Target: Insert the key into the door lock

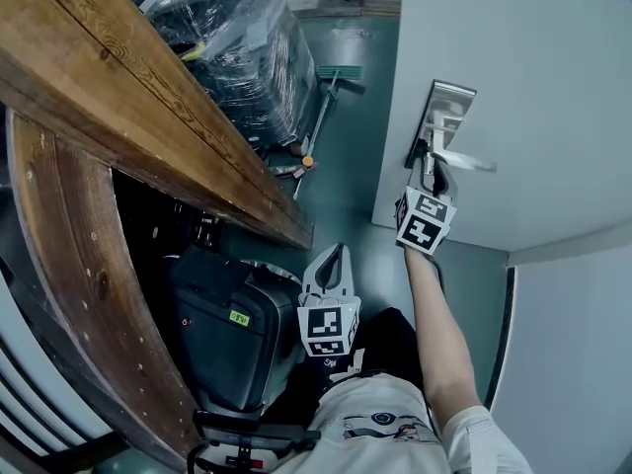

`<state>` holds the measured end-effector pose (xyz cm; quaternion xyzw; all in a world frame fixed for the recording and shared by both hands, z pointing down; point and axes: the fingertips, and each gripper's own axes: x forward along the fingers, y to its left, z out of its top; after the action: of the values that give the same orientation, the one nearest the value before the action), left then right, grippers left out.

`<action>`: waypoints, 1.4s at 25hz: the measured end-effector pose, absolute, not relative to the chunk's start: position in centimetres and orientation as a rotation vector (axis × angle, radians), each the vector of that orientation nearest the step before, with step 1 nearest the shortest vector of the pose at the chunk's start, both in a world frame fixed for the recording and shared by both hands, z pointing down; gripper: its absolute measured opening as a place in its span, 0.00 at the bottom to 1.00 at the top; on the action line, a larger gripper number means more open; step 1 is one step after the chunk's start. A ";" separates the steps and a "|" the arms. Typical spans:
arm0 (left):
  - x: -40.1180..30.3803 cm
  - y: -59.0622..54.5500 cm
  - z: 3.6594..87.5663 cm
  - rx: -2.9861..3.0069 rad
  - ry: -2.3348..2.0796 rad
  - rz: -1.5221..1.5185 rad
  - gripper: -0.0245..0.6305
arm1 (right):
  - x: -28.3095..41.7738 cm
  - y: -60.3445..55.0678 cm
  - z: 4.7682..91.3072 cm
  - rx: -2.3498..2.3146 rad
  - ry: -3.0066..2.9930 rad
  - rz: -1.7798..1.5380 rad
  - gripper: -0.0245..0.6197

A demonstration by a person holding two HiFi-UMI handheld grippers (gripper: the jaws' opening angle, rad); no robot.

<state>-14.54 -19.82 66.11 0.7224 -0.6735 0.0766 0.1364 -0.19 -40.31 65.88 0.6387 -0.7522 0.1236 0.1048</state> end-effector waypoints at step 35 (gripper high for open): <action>-5.9 -22.0 40.7 2.428 -1.879 0.031 0.04 | 5.1 -21.8 39.1 1.690 -2.635 0.009 0.05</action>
<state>-5.89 -21.99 40.74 0.7903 -0.6117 0.0101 0.0357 5.12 -21.82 39.14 0.5398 -0.8418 0.0028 0.0059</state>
